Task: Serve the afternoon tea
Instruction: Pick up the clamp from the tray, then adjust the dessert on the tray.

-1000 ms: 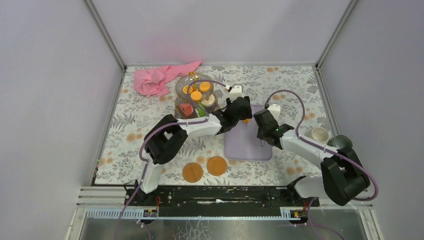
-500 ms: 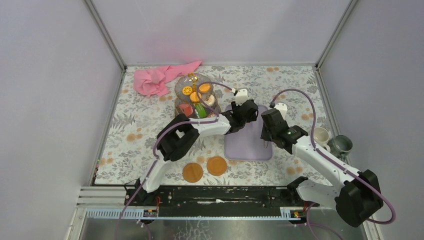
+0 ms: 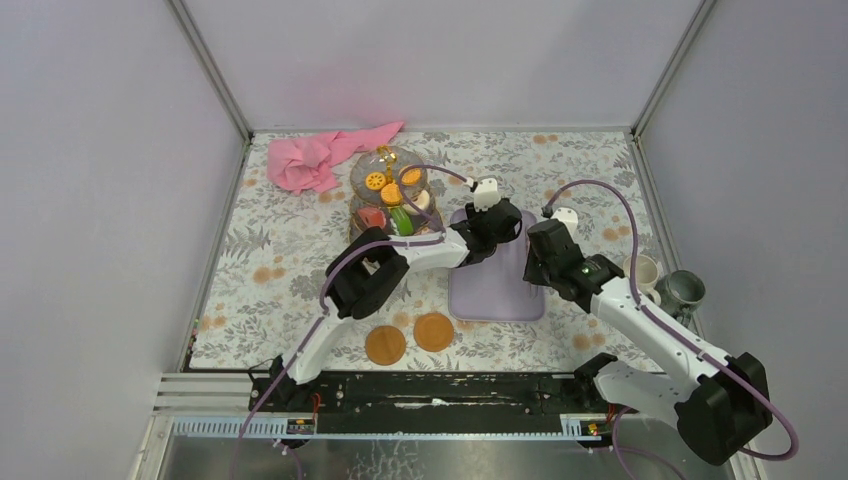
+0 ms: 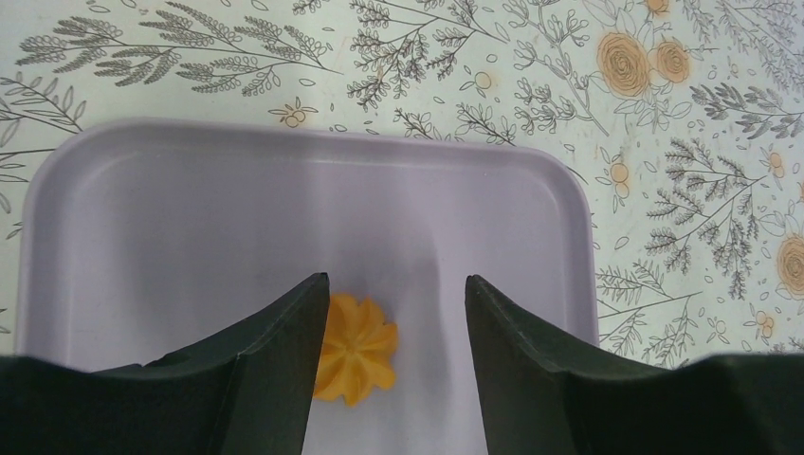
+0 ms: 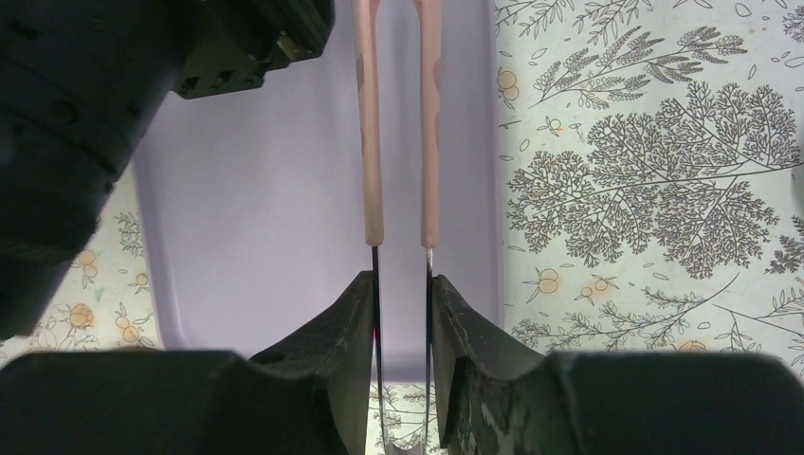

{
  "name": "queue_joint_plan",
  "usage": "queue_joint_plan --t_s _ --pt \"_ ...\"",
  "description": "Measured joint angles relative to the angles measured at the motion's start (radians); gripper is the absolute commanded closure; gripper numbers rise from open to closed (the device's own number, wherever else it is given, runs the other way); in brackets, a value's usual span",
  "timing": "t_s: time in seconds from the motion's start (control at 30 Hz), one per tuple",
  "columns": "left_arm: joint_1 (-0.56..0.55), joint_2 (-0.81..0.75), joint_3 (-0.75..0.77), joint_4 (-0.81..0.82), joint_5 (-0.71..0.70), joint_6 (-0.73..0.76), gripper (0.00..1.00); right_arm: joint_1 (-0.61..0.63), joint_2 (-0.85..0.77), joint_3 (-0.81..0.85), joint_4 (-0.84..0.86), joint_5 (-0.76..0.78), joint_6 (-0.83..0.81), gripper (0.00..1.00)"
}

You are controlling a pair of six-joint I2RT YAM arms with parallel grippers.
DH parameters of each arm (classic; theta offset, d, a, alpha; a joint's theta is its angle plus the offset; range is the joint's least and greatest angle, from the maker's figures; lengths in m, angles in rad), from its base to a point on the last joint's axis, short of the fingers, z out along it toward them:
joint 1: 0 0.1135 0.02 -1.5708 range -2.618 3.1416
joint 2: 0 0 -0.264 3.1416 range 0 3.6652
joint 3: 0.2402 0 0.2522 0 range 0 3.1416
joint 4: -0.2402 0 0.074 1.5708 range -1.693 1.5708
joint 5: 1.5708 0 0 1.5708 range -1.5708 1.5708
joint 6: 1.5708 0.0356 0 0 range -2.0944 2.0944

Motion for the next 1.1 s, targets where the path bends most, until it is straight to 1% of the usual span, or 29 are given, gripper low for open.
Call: queue_joint_plan --t_s 0.37,0.6,0.83,1.1 --pt "0.000 0.028 0.006 -0.001 0.000 -0.028 0.39 0.000 -0.042 0.000 -0.005 -0.005 0.000 0.68" --pt "-0.012 0.006 -0.040 0.016 0.000 -0.047 0.39 0.000 -0.045 0.000 -0.008 -0.006 0.000 0.68" --pt "-0.051 -0.034 -0.100 0.024 -0.001 -0.055 0.39 0.000 -0.045 0.000 -0.009 -0.006 0.000 0.68" --pt "-0.102 -0.103 -0.207 0.029 -0.020 -0.091 0.39 0.002 -0.048 0.000 -0.050 -0.007 0.000 0.68"
